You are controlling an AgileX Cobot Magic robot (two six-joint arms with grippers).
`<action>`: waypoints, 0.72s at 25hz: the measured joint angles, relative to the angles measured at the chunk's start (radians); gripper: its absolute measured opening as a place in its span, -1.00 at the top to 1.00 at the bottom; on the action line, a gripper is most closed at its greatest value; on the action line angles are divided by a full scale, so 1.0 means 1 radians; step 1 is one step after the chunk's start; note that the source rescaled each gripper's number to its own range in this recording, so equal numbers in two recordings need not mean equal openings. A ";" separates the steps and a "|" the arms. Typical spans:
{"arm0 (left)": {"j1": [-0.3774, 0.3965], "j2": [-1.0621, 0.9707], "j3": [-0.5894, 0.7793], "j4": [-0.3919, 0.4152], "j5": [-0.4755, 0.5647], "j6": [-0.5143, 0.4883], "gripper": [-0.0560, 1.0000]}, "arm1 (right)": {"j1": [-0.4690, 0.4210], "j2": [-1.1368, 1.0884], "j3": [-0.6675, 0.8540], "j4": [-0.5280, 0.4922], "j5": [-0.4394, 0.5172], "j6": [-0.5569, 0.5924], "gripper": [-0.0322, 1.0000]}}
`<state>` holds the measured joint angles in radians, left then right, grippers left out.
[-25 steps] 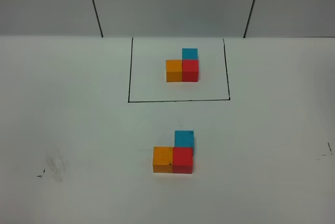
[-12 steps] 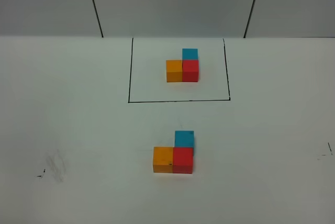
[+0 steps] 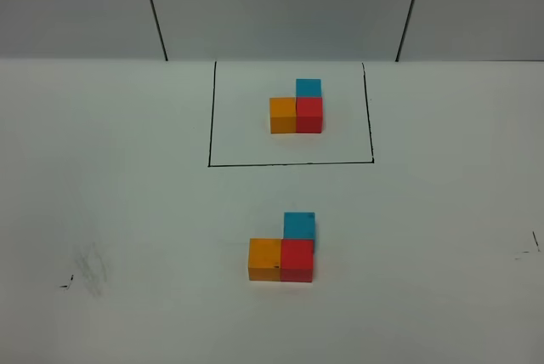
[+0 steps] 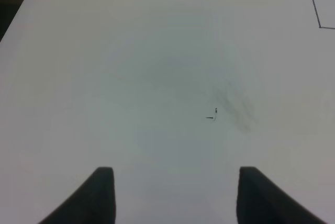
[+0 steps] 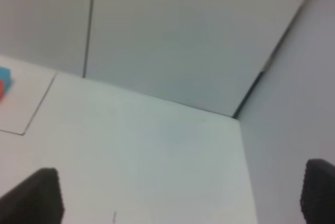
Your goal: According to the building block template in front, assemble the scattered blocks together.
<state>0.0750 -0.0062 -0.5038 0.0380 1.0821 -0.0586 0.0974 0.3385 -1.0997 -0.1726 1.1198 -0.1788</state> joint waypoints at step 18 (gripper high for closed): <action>0.000 0.000 0.000 0.000 0.000 0.000 0.56 | 0.000 -0.257 0.507 0.192 -0.016 0.146 -0.55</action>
<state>0.0750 -0.0062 -0.5038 0.0380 1.0821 -0.0586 0.0974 0.0819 -0.5930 0.0197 1.1033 -0.0328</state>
